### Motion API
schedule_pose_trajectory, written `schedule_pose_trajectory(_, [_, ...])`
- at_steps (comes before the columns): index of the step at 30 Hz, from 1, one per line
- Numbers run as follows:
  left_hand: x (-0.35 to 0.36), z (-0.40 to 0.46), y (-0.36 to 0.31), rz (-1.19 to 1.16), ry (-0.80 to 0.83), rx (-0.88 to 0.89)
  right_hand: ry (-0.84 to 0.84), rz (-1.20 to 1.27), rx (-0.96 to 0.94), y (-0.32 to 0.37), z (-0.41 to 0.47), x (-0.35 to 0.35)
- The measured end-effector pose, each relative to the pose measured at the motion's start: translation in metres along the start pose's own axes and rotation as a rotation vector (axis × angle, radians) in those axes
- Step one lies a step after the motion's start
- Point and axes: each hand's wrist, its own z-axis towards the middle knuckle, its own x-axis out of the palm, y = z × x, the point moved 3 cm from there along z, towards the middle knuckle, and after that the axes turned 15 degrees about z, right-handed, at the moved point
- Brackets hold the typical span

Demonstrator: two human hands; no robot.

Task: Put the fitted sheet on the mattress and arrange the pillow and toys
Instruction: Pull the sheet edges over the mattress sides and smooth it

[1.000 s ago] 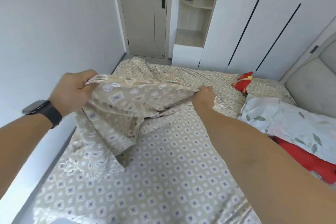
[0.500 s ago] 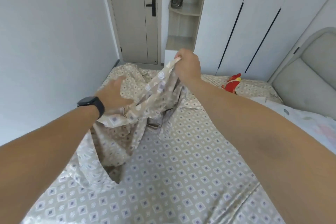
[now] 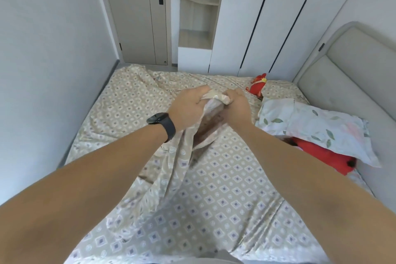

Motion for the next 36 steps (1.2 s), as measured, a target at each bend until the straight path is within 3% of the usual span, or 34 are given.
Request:
schedule_pose_trajectory(3, [-0.041,-0.010,0.018,-0.064,-0.118,-0.058,-0.145,-0.020,0.282,-0.042,-0.002,-0.010])
schedule_pose_trajectory(7, [-0.102,-0.026,0.068,0.154,-0.319,-0.230,-0.124,-0.118,0.569,-0.087,-0.009,-0.031])
schedule_pose_trajectory(9, [-0.119,-0.042,0.094,0.246,-0.368,-0.376,-0.134,-0.071,0.606,-0.099,-0.007,-0.040])
schedule_pose_trajectory(11, [-0.112,-0.059,0.104,0.371,-0.227,-0.475,-0.147,-0.007,0.527,-0.096,0.005,-0.042])
schedule_pose_trajectory(13, [-0.085,-0.068,0.104,0.545,0.016,-0.487,-0.143,0.052,0.366,-0.076,0.018,-0.038])
schedule_pose_trajectory(16, [-0.021,-0.062,0.086,0.570,0.360,-0.477,-0.067,0.037,0.051,-0.046,0.031,-0.044])
schedule_pose_trajectory(21, [0.103,0.004,0.003,0.335,0.369,-0.426,0.164,-0.141,-0.271,-0.063,0.025,-0.082])
schedule_pose_trajectory(25, [0.188,0.041,-0.073,0.367,0.416,-0.367,0.305,-0.122,-0.440,-0.116,0.004,-0.122])
schedule_pose_trajectory(29, [0.237,0.043,-0.118,0.164,0.458,-0.331,0.456,-0.024,-0.299,-0.204,-0.009,-0.155])
schedule_pose_trajectory(32, [0.258,0.041,-0.147,0.185,0.517,-0.280,0.557,-0.050,-0.229,-0.268,-0.021,-0.152])
schedule_pose_trajectory(36, [0.284,0.038,-0.168,0.135,0.556,-0.315,0.491,-0.093,-0.106,-0.331,-0.029,-0.160])
